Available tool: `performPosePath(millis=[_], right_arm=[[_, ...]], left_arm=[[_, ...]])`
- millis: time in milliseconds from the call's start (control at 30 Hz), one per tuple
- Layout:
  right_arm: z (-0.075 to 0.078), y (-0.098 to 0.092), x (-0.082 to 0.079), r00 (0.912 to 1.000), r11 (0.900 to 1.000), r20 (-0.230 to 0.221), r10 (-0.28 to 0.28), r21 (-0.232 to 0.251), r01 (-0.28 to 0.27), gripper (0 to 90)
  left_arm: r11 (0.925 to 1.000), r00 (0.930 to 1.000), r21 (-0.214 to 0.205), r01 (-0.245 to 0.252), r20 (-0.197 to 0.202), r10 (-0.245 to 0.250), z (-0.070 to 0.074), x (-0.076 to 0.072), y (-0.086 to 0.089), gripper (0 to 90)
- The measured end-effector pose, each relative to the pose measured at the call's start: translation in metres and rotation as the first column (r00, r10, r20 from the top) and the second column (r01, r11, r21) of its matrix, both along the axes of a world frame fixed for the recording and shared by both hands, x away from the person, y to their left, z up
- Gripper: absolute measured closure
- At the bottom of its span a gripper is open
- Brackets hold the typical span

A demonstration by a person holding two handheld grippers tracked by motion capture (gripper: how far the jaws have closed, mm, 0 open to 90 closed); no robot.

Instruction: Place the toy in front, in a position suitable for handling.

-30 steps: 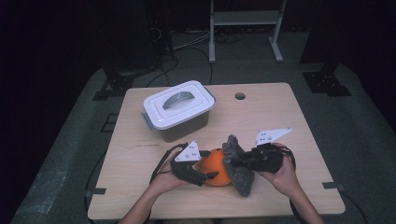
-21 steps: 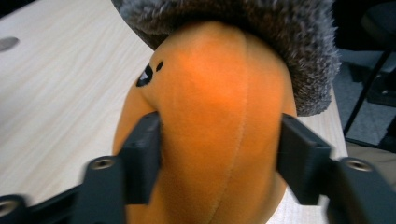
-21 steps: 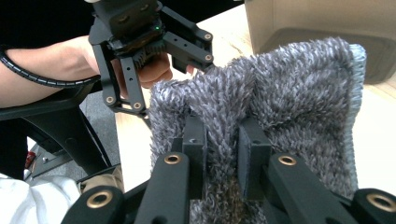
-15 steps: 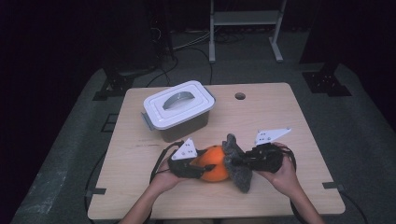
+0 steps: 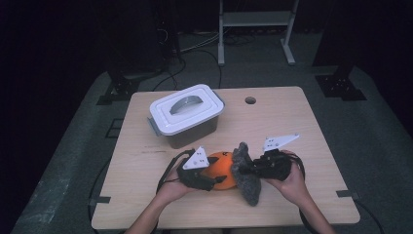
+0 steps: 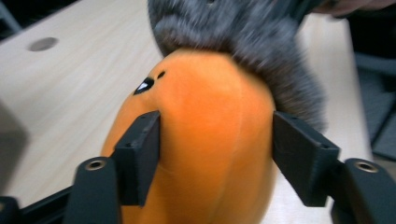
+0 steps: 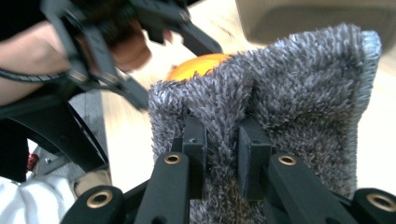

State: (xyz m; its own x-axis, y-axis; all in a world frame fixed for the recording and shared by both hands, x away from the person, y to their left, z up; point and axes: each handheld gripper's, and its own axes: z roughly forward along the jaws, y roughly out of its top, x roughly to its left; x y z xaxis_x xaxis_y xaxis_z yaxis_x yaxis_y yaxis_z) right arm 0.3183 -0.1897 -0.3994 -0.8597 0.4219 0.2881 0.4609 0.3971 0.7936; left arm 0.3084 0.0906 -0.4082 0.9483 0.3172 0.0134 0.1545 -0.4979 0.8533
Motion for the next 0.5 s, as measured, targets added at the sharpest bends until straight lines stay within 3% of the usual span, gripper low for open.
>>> performPosePath(millis=[100,167,233,333,400,500], right_arm=[[-0.005,-0.008,0.004,0.9993,0.9996,-0.027,-0.027,0.003,0.028,75.3],[-0.004,-0.012,0.004,0.9988,0.9989,-0.018,-0.046,-0.005,0.046,75.2],[0.0,-0.013,0.003,0.999,0.9988,-0.007,-0.044,0.021,0.044,75.2],[0.0,-0.011,0.002,0.9994,0.9993,-0.003,-0.033,0.015,0.033,75.2],[-0.004,-0.01,0.003,0.9995,0.9997,-0.021,-0.022,0.009,0.022,75.2],[-0.006,-0.012,0.004,0.9993,1.0,-0.036,-0.006,0.001,0.006,75.2]], left_arm=[[0.9992,0.999,-0.003,0.04,-0.023,-0.04,-0.003,-0.001,-0.003,32.0],[0.997,0.9967,0.003,0.078,-0.026,-0.077,-0.003,-0.003,-0.004,31.8],[0.9954,0.9949,-0.011,0.095,-0.033,-0.096,-0.001,-0.004,-0.005,31.5],[0.9962,0.996,-0.018,0.086,-0.023,-0.086,0.001,-0.003,-0.004,29.5],[0.9985,0.9986,-0.017,0.052,-0.001,-0.052,0.002,-0.002,-0.003,28.0],[0.9999,0.9998,0.011,0.008,0.016,-0.009,0.0,0.001,-0.002,26.5]])
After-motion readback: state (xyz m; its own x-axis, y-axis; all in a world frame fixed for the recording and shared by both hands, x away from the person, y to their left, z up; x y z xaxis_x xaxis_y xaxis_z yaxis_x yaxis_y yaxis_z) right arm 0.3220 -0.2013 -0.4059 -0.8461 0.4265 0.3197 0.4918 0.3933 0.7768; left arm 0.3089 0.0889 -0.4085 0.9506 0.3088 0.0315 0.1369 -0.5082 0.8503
